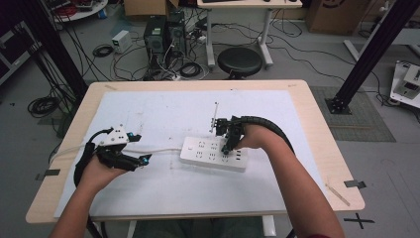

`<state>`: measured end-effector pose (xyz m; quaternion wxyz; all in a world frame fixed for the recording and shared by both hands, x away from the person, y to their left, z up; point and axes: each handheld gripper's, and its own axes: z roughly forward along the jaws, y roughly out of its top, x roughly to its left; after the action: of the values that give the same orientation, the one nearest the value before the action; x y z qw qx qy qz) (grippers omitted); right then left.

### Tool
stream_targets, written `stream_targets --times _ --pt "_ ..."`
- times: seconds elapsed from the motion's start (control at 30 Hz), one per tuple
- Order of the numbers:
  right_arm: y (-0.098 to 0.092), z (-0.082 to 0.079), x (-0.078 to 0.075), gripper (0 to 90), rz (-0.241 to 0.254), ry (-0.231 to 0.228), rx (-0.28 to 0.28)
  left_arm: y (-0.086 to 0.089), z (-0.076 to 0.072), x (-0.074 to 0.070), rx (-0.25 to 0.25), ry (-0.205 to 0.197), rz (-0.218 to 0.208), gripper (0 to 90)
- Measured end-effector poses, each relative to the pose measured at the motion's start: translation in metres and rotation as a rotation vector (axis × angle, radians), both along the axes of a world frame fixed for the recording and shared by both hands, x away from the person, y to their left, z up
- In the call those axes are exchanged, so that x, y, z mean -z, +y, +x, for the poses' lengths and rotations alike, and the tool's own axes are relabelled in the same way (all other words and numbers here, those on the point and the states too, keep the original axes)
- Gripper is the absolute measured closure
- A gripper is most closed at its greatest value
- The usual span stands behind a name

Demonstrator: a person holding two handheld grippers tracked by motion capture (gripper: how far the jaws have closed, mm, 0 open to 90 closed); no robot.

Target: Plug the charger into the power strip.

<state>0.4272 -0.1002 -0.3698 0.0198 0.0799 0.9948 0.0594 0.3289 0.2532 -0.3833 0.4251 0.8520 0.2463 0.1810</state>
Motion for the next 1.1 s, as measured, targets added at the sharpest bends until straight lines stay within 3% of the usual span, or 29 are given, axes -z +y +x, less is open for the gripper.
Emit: stream_targets --times 0.17,0.2,0.23,0.33,0.37,0.43,0.53,0.57,0.6,0.73,0.8,0.9,0.97,1.03,1.1 --pt "-0.002 0.002 -0.001 61.4 0.019 0.015 -0.003 0.002 0.001 0.0 0.002 0.0 -0.006 21.4" --pt "-0.003 0.002 -0.001 55.6 0.033 0.0 0.0 0.002 0.002 0.0 0.004 0.001 -0.008 21.4" --pt "-0.006 0.002 -0.003 49.6 0.054 -0.018 0.022 0.002 0.002 0.0 0.004 0.001 -0.008 21.4" --pt "-0.015 -0.001 -0.011 42.0 0.172 -0.012 0.072 0.002 0.002 0.0 0.01 -0.003 -0.012 21.4" --pt "-0.015 -0.001 -0.011 42.0 0.172 -0.012 0.072 0.002 0.003 0.0 0.009 -0.002 -0.016 21.4" --pt "-0.02 -0.004 -0.014 40.7 0.224 -0.003 0.089 0.001 0.004 0.0 0.01 -0.007 -0.021 21.4" --pt "-0.029 -0.011 -0.017 35.7 0.299 -0.023 0.119 0.001 0.006 0.0 0.01 -0.013 -0.034 21.4" --pt "-0.029 -0.011 -0.017 35.7 0.299 -0.023 0.119 0.001 0.006 0.0 0.01 -0.013 -0.034 21.4" --pt "-0.037 -0.02 -0.021 33.0 0.36 -0.046 0.145 0.0 0.007 -0.001 0.017 -0.018 -0.04 21.4" --pt "-0.045 -0.026 -0.022 29.4 0.418 -0.064 0.178 -0.002 0.007 -0.002 0.026 -0.022 -0.047 20.8" --pt "-0.053 -0.032 -0.024 23.2 0.464 -0.076 0.232 -0.002 0.006 -0.004 0.033 -0.023 -0.05 20.7" --pt "-0.06 -0.038 -0.025 21.8 0.523 -0.094 0.254 -0.002 0.004 -0.004 0.033 -0.029 -0.052 20.4" --pt "-0.063 -0.04 -0.026 21.6 0.53 -0.1 0.267 -0.001 0.003 -0.005 0.034 -0.03 -0.059 20.3" --pt "-0.07 -0.046 -0.026 21.5 0.582 -0.12 0.283 0.001 0.002 -0.007 0.034 -0.032 -0.072 20.3" --pt "-0.075 -0.049 -0.025 21.6 0.625 -0.107 0.283 0.001 0.002 -0.009 0.026 -0.031 -0.075 20.2"
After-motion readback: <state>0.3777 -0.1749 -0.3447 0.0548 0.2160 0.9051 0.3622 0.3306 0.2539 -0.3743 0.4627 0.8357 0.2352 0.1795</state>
